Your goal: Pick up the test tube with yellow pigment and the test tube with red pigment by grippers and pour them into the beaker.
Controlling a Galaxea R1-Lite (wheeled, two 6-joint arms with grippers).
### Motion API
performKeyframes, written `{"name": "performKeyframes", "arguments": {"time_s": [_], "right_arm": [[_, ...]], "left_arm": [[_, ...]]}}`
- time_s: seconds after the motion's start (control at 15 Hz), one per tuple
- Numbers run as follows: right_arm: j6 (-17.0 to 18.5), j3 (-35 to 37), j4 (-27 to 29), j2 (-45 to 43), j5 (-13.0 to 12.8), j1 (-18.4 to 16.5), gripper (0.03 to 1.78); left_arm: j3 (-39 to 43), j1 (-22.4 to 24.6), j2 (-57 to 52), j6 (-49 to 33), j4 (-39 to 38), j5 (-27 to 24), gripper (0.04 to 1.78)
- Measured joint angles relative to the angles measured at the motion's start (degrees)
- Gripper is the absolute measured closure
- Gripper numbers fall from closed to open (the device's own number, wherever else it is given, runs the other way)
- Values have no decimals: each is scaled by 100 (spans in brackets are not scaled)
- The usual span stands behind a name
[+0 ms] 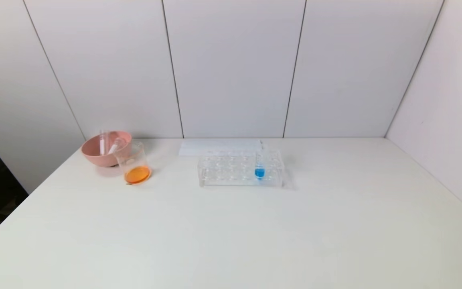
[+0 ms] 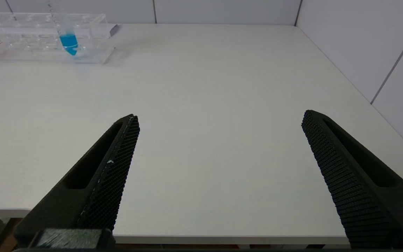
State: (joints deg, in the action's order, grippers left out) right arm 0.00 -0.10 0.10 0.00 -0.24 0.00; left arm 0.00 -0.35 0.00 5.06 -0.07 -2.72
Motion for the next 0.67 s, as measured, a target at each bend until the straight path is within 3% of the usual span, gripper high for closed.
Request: {"name": "performKeyframes", "arguments": {"time_s": [0.67], "right_arm": [[0, 0, -2, 0, 2, 0, 11]], "left_arm": [[0, 2, 0, 4, 0, 2, 6]]}}
